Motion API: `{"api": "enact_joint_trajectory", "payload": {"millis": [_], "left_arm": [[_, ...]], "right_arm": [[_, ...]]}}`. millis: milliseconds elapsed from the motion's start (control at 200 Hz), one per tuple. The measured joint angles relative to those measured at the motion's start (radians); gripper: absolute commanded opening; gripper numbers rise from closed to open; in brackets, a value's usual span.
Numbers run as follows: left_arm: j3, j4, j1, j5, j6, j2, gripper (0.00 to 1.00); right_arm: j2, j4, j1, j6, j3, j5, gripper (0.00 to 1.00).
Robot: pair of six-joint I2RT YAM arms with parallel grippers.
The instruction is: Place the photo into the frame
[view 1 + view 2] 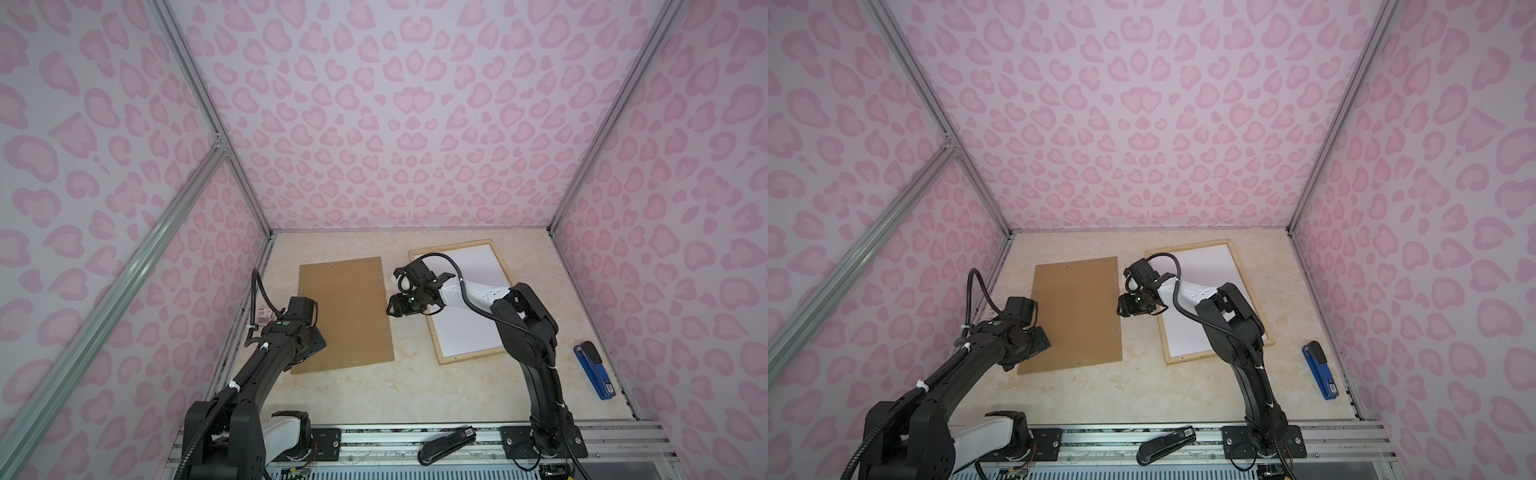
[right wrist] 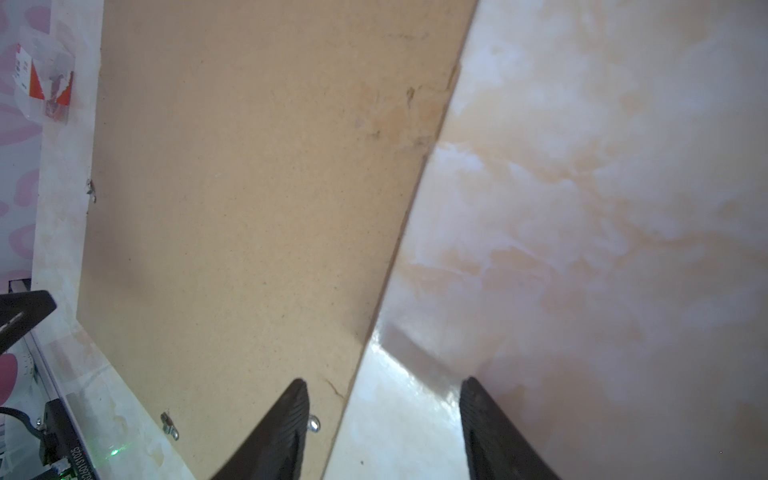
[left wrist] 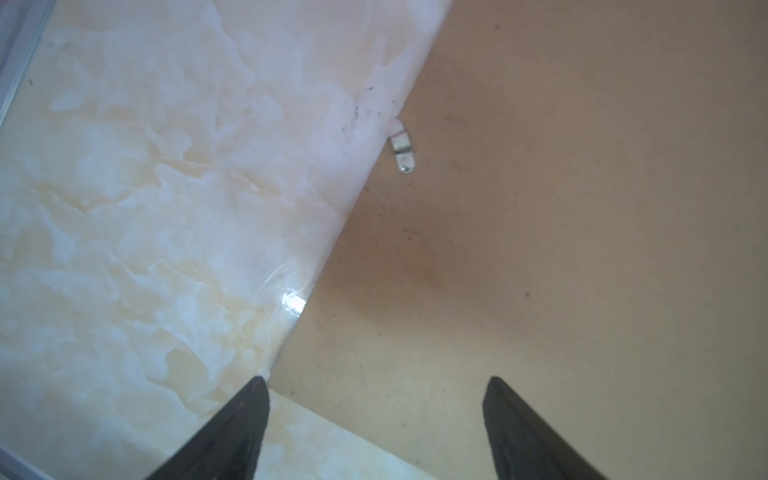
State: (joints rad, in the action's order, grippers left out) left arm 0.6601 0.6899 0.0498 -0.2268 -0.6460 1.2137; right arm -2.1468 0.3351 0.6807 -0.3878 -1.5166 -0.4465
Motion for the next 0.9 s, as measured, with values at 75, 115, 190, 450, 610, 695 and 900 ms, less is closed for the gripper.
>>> {"api": "enact_joint_trajectory", "payload": {"millis": [75, 115, 190, 450, 610, 695, 900], "left_arm": [[-0.001, -0.014, -0.004, 0.004, -0.008, 0.043, 0.84], [-0.002, -0.022, -0.007, 0.009, -0.013, 0.064, 0.84], [-0.006, -0.038, -0.012, 0.013, -0.023, 0.098, 0.84], [-0.015, -0.078, -0.023, 0.021, -0.034, 0.156, 0.82], [0.011, -0.110, -0.025, 0.048, -0.032, 0.208, 0.81], [0.012, -0.142, -0.023, 0.060, -0.032, 0.214, 0.81], [-0.004, -0.148, -0.015, 0.096, -0.018, 0.162, 0.79]], "right_arm": [[0.006, -0.001, 0.000, 0.000, 0.003, 0.000, 0.60], [0.008, -0.002, 0.000, 0.000, 0.005, 0.000, 0.61], [0.011, 0.000, 0.000, 0.003, 0.007, 0.001, 0.61], [0.021, 0.003, 0.000, 0.011, 0.008, 0.005, 0.61], [0.021, 0.011, -0.002, 0.015, 0.008, 0.014, 0.61], [0.021, 0.017, -0.003, 0.018, 0.008, 0.021, 0.61], [0.023, 0.040, -0.031, 0.030, 0.000, 0.027, 0.61]]}}
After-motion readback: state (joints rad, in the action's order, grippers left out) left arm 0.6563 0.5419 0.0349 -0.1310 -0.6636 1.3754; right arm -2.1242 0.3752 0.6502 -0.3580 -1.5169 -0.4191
